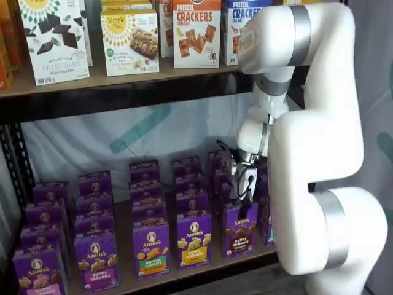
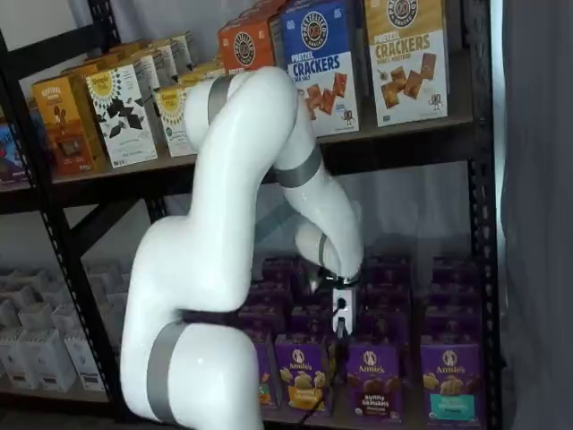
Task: Pick up the purple box with a brown patch in the center, on the bottom shelf, the fifth box from the left
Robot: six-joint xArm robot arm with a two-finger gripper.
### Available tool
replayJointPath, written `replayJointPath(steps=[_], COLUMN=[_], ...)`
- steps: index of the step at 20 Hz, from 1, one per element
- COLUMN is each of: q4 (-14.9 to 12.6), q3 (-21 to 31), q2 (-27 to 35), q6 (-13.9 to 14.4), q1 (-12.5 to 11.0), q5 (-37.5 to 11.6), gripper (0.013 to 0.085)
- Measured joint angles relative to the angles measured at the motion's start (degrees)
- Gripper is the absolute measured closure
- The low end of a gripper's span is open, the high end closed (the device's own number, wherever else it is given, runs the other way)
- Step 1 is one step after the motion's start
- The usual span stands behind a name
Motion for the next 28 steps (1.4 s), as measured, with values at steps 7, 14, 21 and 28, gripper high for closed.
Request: replayJointPath(steps=[7,14,21,28], q4=[-0.42,13.06,20.85,24.25], q3=[-0.13,1.04,-2.33,-6.35], q2=[-0.27,0.85,4.62,8.09], q6=[0.67,-10.41,-18.14,-22.04], q1=[0.20,1.95,1.49,0.48], q5=[3.80,-3.66,-5.80,-5.34], gripper=[0.0130,0.0130,0.0130,0.0130])
